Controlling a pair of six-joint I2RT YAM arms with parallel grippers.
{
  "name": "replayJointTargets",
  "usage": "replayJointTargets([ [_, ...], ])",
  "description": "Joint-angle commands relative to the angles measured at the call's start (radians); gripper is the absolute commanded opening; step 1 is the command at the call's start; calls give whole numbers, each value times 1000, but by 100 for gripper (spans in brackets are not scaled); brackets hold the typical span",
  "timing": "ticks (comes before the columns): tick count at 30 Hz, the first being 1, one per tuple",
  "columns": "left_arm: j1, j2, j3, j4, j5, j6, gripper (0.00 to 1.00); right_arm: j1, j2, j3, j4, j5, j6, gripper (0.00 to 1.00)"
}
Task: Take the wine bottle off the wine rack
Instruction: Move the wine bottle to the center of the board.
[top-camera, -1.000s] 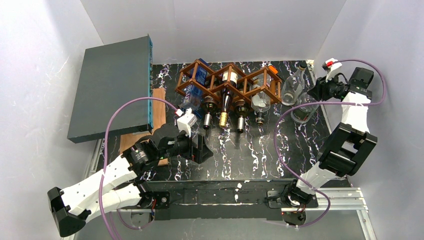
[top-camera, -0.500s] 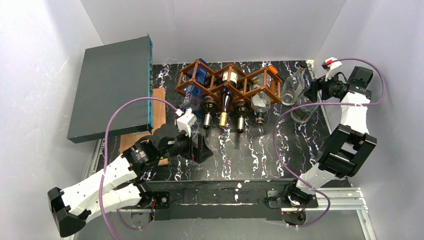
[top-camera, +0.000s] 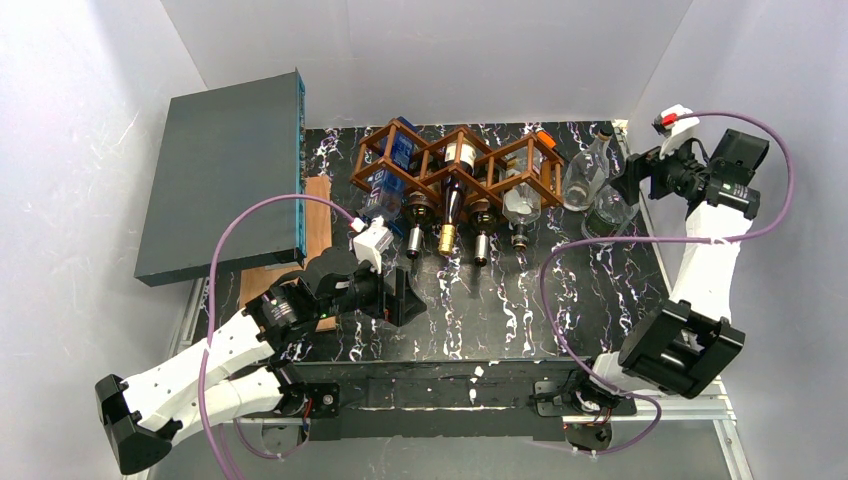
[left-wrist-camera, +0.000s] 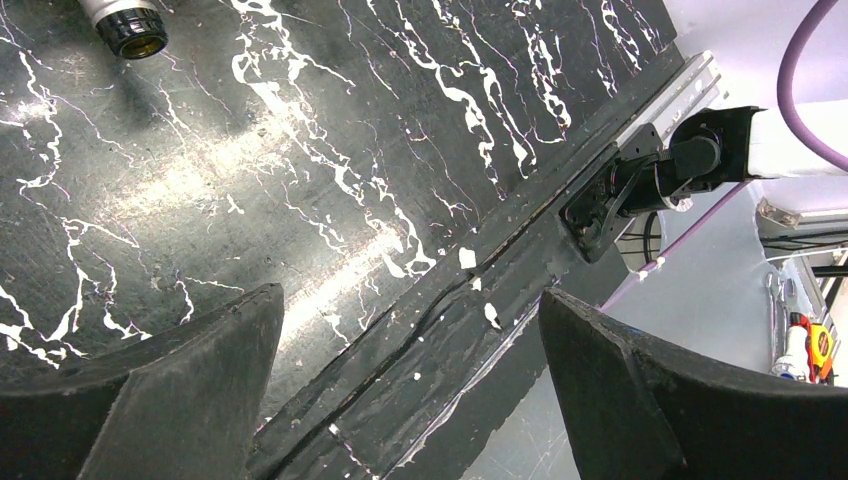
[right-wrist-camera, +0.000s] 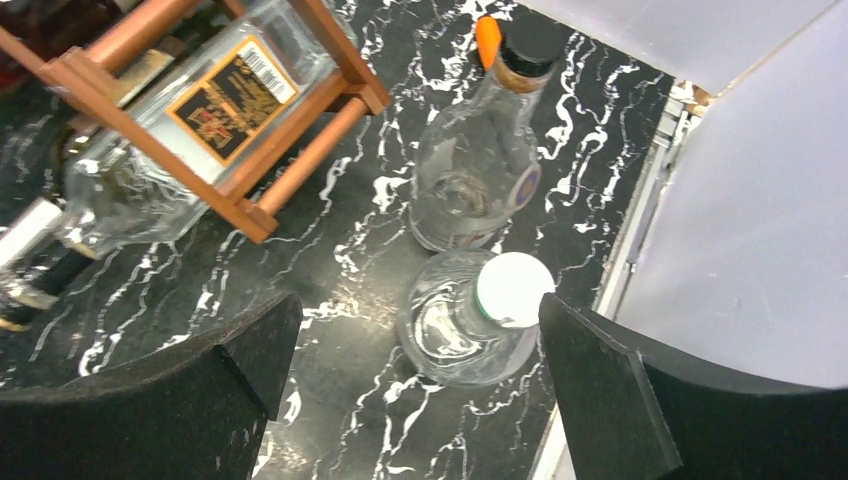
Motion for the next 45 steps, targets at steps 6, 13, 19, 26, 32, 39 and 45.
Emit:
replayJointTargets([
  [6, 12, 0, -8, 22, 12, -1, 98, 2, -134, -33, -150, -203, 34, 98],
  [13, 16, 15, -6, 35, 25, -5, 98, 14, -208, -159, -202, -349, 46, 98],
  [19, 15, 23, -5, 40, 38, -14, 98, 37, -262, -273, -230, -391, 4, 98],
  [26, 15, 39, -5, 55, 51, -30, 98, 63, -292, -380, -222, -417, -24, 99],
  [32, 15, 53, 1, 62, 57, -46, 98, 65, -299, -478, -153, -473, -21, 98],
  [39, 16, 92, 2, 114, 92, -53, 98, 65, -289, -543, -118, -506, -53, 98],
  [45, 16, 112, -16, 199, 103, -72, 98, 65, -311, -541, -154, -494, -90, 98],
])
